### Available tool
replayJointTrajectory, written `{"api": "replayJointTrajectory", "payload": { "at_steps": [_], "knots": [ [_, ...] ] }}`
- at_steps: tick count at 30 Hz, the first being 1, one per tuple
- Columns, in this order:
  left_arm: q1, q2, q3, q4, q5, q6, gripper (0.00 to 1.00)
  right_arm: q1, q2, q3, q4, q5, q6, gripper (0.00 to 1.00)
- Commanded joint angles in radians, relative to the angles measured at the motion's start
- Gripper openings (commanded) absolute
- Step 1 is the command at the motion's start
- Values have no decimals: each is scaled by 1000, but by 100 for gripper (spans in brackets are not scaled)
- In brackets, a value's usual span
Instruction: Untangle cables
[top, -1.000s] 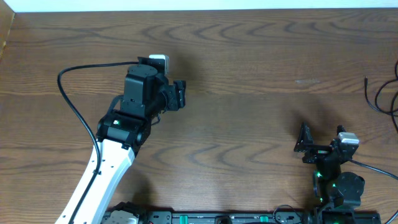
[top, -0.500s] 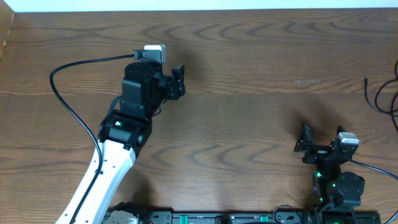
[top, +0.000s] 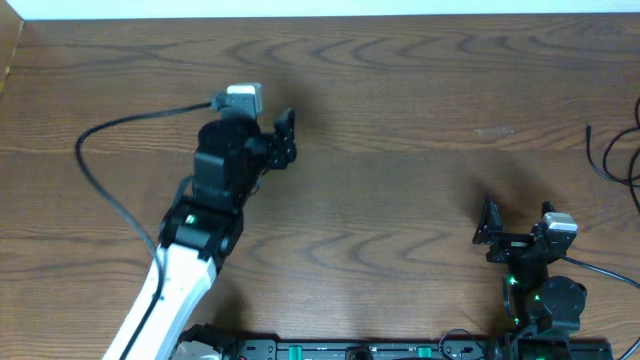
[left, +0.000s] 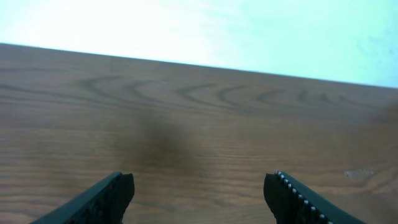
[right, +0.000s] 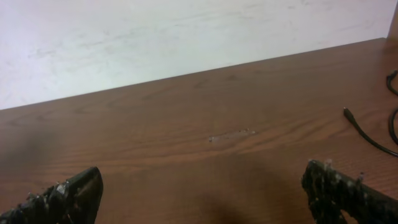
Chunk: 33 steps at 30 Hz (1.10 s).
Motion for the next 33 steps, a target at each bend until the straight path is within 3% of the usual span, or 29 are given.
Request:
{"api": "replayJointTrajectory", "payload": {
  "at_steps": [1, 9, 15, 25, 33],
  "knots": [
    [6, -117, -56, 7, -58, -9, 72, -5, 1, -2, -4, 3, 10, 99],
    [52, -562, -295, -96, -57, -54, 72, -5, 1, -2, -4, 3, 10, 99],
    [82, -796, -424, -120, -61, -54, 73, -5, 1, -2, -4, 3, 10, 99],
    [138, -998, -605, -72, -63, -53, 73, -5, 1, -2, -4, 3, 10, 99],
    [137, -1114, -774, 174, -65, -62, 73, -5, 1, -2, -4, 3, 10, 99]
  ]
}}
